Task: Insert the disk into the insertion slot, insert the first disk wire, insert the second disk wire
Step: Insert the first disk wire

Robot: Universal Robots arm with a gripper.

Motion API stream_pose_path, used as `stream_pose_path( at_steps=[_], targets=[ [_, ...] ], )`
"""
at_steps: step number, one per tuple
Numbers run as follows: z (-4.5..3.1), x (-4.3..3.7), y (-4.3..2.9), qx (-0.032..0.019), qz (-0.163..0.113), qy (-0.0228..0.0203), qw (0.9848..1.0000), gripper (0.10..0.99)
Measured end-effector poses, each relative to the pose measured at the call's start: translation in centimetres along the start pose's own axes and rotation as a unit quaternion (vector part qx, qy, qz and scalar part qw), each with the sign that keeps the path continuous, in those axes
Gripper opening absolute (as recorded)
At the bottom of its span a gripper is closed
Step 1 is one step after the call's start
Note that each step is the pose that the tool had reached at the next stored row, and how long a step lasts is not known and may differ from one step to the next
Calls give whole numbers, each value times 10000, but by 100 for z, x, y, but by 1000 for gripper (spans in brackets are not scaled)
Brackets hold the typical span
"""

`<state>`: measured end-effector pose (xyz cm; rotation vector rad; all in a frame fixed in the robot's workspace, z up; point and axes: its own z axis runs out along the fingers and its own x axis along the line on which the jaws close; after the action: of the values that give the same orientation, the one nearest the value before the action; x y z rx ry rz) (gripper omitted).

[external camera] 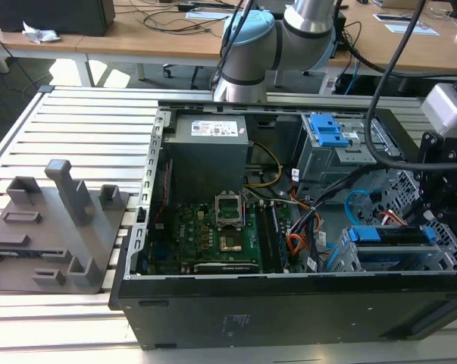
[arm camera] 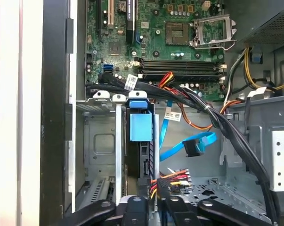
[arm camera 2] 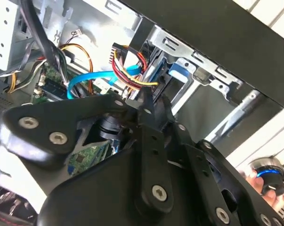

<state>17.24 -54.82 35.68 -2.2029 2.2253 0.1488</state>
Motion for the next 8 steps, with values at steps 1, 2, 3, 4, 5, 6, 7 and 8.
stream_pose_path(
  at_steps=[1, 2, 3, 4, 5, 6, 7, 8],
  targets=[
    [-23, -2, 1, 0, 0, -1, 10000, 176],
    [-58, -4, 4, 0, 0, 0, 10000, 176],
    [-137, -10, 9, 0, 0, 0, 10000, 110],
    [-203, -14, 14, 0, 0, -1, 10000, 106],
    [-220, -15, 17, 0, 0, 0, 10000, 106],
    [-219, -14, 24, 0, 1, -3, 10000, 106],
    [-219, -14, 42, 0, 1, -2, 10000, 106],
    [-216, -12, 103, 5, -1, -2, 10000, 106]
  ],
)
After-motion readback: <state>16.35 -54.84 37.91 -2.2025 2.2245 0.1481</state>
